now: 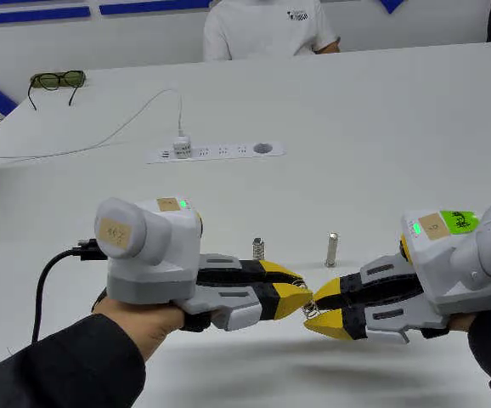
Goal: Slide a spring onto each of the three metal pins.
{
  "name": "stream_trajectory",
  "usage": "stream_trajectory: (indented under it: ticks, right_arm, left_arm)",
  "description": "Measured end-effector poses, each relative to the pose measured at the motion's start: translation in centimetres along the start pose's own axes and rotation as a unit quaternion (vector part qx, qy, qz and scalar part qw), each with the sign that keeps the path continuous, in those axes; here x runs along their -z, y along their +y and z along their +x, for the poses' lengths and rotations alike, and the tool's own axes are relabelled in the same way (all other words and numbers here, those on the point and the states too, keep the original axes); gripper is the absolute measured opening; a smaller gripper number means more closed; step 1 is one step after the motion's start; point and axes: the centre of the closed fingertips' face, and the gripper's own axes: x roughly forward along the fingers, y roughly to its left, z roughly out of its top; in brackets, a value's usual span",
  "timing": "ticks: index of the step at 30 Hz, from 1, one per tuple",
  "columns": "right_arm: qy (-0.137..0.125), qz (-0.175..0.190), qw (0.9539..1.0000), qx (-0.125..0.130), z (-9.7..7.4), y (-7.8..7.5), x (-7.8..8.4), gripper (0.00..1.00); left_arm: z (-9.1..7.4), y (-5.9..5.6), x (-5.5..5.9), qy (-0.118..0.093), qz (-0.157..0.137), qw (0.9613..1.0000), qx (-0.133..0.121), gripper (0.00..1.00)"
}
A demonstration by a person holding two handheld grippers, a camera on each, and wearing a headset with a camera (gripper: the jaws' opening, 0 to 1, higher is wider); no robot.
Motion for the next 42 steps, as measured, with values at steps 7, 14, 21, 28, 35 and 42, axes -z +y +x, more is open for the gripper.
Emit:
stream_trajectory:
  ticks: [7,14,21,28,35,42]
  right_arm:
    - [-0.001,-0.002,1.0000,0.000,0.1,0.0,-0.1,0.12]
    - [-0.001,0.002,1.0000,0.005,0.0,-0.1,-0.1,0.12]
    - [-0.002,0.014,0.9998,0.012,-0.2,-0.5,-0.2,0.17]
    - [0.001,0.028,0.9992,0.028,-1.0,-1.2,0.2,0.22]
    - [0.004,0.053,0.9973,0.051,-2.5,-2.2,1.0,0.30]
    - [0.001,0.069,0.9941,0.084,-4.1,-3.1,1.6,0.37]
  left_arm:
    - [0.4,-0.3,-0.3,0.003,0.011,0.9999,0.003,0.10]
    - [0.6,-0.2,-0.3,0.008,0.021,0.9997,0.002,0.10]
    - [0.8,0.0,-0.4,0.017,0.032,0.9993,0.000,0.10]
    - [1.1,0.4,-1.3,0.017,0.043,0.9989,0.001,0.10]
    - [1.5,1.2,-2.4,0.015,0.054,0.9984,-0.002,0.10]
    - [2.1,2.4,-3.5,0.011,0.060,0.9981,-0.008,0.10]
